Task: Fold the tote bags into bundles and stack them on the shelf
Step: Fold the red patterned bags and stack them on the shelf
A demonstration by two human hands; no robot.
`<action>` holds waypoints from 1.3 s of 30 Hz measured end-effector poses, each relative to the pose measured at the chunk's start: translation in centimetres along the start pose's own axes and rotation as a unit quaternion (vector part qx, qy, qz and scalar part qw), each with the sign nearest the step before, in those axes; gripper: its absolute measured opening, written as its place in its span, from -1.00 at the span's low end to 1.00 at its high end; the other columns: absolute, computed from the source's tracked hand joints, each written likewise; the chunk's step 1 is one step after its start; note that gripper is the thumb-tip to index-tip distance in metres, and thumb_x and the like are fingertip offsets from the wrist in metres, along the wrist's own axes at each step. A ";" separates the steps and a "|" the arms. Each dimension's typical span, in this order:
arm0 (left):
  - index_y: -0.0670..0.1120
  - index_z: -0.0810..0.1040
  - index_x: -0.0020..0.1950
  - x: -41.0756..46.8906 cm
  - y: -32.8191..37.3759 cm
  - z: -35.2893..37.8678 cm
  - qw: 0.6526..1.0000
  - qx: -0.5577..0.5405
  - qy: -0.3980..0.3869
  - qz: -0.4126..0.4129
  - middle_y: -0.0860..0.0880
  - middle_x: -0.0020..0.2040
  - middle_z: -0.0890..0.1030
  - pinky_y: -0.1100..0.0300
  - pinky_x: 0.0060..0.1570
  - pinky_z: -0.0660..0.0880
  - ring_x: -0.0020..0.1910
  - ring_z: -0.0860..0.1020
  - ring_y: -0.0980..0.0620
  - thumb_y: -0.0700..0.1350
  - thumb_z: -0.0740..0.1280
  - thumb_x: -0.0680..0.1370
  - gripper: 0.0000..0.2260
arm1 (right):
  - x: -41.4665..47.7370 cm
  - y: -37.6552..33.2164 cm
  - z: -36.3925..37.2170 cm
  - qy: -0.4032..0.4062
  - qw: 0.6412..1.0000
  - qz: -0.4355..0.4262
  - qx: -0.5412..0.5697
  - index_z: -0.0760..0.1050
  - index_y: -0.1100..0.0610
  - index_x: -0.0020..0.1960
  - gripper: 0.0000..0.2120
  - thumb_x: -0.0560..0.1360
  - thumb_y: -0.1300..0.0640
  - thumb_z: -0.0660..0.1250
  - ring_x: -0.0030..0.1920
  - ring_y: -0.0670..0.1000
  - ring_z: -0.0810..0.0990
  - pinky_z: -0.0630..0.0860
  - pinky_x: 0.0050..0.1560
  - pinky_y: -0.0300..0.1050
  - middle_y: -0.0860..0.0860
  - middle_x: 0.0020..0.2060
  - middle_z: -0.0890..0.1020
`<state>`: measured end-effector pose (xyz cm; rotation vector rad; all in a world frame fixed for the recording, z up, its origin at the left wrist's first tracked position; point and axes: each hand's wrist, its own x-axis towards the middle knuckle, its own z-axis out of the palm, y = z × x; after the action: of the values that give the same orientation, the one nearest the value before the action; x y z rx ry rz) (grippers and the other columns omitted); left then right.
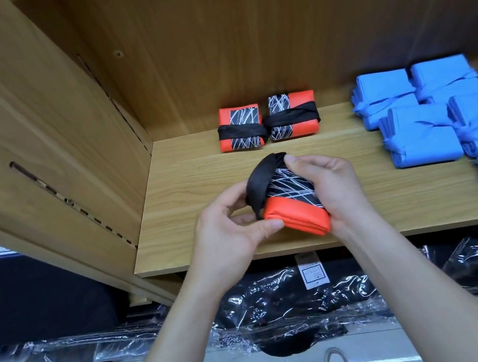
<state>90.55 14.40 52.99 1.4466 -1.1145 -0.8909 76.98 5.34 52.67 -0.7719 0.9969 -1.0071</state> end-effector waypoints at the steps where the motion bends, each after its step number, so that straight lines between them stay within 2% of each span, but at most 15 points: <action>1: 0.24 0.64 -0.02 0.1 0.0 0.1 1.000 0.004 0.017 -0.008 0.06 0.00 0.67 0.18 0.04 0.56 -0.02 0.58 0.18 -0.25 0.60 0.25 -0.53 | 0.1 0.0 0.2 0.003 1.000 -0.007 -0.009 0.63 0.18 -0.18 -0.93 0.40 0.18 0.49 -0.32 0.04 0.65 0.61 -0.23 -0.09 0.11 -0.28 0.70; 3: 0.18 0.65 -0.02 0.4 0.0 0.1 0.999 0.001 0.036 -0.013 0.03 -0.03 0.68 0.15 0.00 0.56 -0.02 0.60 0.11 -0.24 0.58 0.23 -0.56 | 0.1 -0.2 0.4 -0.018 1.000 -0.003 -0.021 0.61 0.18 -0.04 -0.74 0.32 0.12 0.53 -0.26 0.04 0.66 0.61 -0.17 -0.06 0.12 -0.19 0.70; 5: 0.10 0.63 -0.02 0.8 0.0 -0.3 0.999 -0.018 0.043 -0.010 0.08 -0.10 0.70 0.14 -0.05 0.55 -0.05 0.62 0.10 -0.36 0.57 0.26 -0.55 | 0.1 -0.4 -0.1 -0.082 0.996 0.036 -0.022 0.54 0.13 0.12 -0.53 0.23 0.12 0.53 -0.19 0.03 0.67 0.63 -0.11 -0.03 0.10 -0.10 0.69; 9: 0.05 0.60 0.00 1.1 -0.2 -0.6 0.999 -0.024 0.036 -0.016 0.16 -0.15 0.69 0.19 -0.07 0.54 -0.12 0.61 0.21 -0.47 0.51 0.28 -0.51 | 0.2 -0.8 -1.1 -0.162 0.979 0.099 -0.068 0.50 0.04 0.22 -0.36 0.16 0.24 0.53 -0.11 0.05 0.67 0.63 -0.05 0.07 0.05 -0.07 0.69; 11: 0.04 0.58 0.06 1.2 -0.3 -0.3 0.999 -0.030 0.034 -0.018 0.17 -0.13 0.69 0.30 -0.03 0.49 -0.11 0.59 0.22 -0.48 0.51 0.26 -0.46 | 0.4 -0.7 -1.0 -0.147 0.985 0.074 -0.048 0.52 0.08 0.19 -0.36 0.13 0.31 0.52 -0.13 0.03 0.68 0.65 -0.09 -0.02 0.07 -0.10 0.69; 13: 0.06 0.59 0.09 1.5 -0.3 -0.3 1.000 -0.009 0.023 -0.018 0.15 -0.08 0.69 0.30 0.07 0.46 -0.03 0.59 0.18 -0.43 0.54 0.25 -0.45 | 0.5 -0.6 -0.8 -0.129 0.990 0.050 -0.019 0.54 0.10 0.14 -0.39 0.11 0.37 0.49 -0.16 0.02 0.68 0.65 -0.15 -0.08 0.08 -0.14 0.69; 17: 0.14 0.63 -0.03 2.4 0.0 -1.2 0.990 0.139 -0.014 0.000 0.05 0.01 0.66 0.23 0.13 0.40 0.08 0.55 0.13 -0.12 0.61 0.22 -0.61 | 0.5 -0.7 -1.2 -0.120 0.992 0.034 -0.001 0.55 0.08 0.09 -0.40 0.09 0.39 0.48 -0.19 0.00 0.68 0.64 -0.19 -0.10 0.04 -0.20 0.70; 19: 0.14 0.62 -0.03 2.8 0.3 -1.5 0.985 0.171 -0.029 -0.006 0.04 0.04 0.64 0.23 0.15 0.40 0.09 0.55 0.12 -0.02 0.60 0.18 -0.60 | 0.4 -0.9 -1.1 -0.123 0.992 0.023 -0.015 0.55 0.08 0.08 -0.41 0.08 0.38 0.49 -0.17 0.01 0.68 0.65 -0.14 -0.07 0.05 -0.19 0.70; 22: 0.01 0.60 0.01 2.8 0.5 -1.0 0.993 0.105 -0.053 -0.004 0.09 -0.04 0.68 0.20 0.11 0.49 0.01 0.61 0.11 -0.13 0.59 0.20 -0.58 | 0.3 -1.1 -0.8 -0.107 0.994 -0.003 -0.008 0.57 0.10 0.03 -0.45 0.06 0.37 0.50 -0.15 0.02 0.67 0.64 -0.05 -0.03 0.05 -0.17 0.69; 25: -0.07 0.56 -0.05 2.3 0.0 -0.2 0.999 0.029 -0.041 -0.011 0.07 -0.19 0.68 0.18 -0.06 0.58 -0.17 0.63 0.08 -0.38 0.54 0.31 -0.65 | 0.3 -0.5 -0.6 -0.073 0.997 -0.008 0.021 0.57 0.10 -0.01 -0.52 0.12 0.43 0.49 -0.20 0.00 0.67 0.64 -0.14 -0.07 0.02 -0.22 0.70; 30: -0.03 0.54 -0.13 2.2 -1.1 0.9 1.000 0.019 0.008 -0.009 0.05 -0.27 0.66 0.18 -0.18 0.59 -0.31 0.63 0.07 -0.46 0.47 0.35 -0.65 | -0.1 0.9 -0.4 -0.008 0.999 0.022 0.024 0.55 0.06 0.04 -0.57 0.30 0.46 0.47 -0.11 0.12 0.67 0.63 -0.17 0.01 0.16 -0.03 0.67; 33: -0.11 0.54 -0.14 2.1 -1.4 1.3 0.999 -0.020 0.027 -0.032 -0.08 -0.24 0.63 0.22 -0.34 0.57 -0.44 0.60 0.05 -0.51 0.42 0.37 -0.69 | -0.7 0.8 -0.8 -0.064 0.994 0.084 -0.035 0.48 -0.03 0.11 -0.59 0.38 0.30 0.49 -0.17 0.15 0.67 0.64 -0.24 0.10 0.11 0.06 0.63; 35: -0.12 0.55 -0.15 2.3 -1.4 1.1 0.998 -0.026 0.024 -0.042 -0.02 -0.26 0.64 0.21 -0.36 0.55 -0.48 0.58 0.04 -0.50 0.43 0.37 -0.71 | -0.9 0.1 -1.4 -0.109 0.983 0.134 -0.062 0.43 -0.08 0.17 -0.48 0.31 0.20 0.54 -0.20 0.13 0.68 0.62 -0.33 0.05 0.07 0.11 0.60; 37: -0.13 0.56 -0.16 2.5 -1.3 0.8 0.998 -0.033 0.013 -0.043 0.03 -0.29 0.64 0.23 -0.35 0.53 -0.47 0.56 0.07 -0.48 0.45 0.36 -0.73 | -1.1 -0.1 -1.6 -0.124 0.977 0.158 -0.065 0.40 -0.10 0.21 -0.35 0.20 0.20 0.55 -0.22 0.10 0.68 0.59 -0.37 -0.04 0.08 0.13 0.58; 39: -0.11 0.58 -0.17 2.6 -1.1 0.6 0.999 -0.034 -0.002 -0.027 0.07 -0.31 0.64 0.29 -0.27 0.51 -0.37 0.56 0.13 -0.41 0.50 0.34 -0.75 | -1.3 -0.1 -1.5 -0.104 0.982 0.153 -0.029 0.40 -0.07 0.22 -0.37 0.24 0.28 0.52 -0.26 0.12 0.66 0.55 -0.44 -0.11 0.12 0.10 0.59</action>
<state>90.91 11.76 51.91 1.4250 -1.0432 -0.9606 75.35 6.39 52.62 -0.7292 0.9321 -0.6205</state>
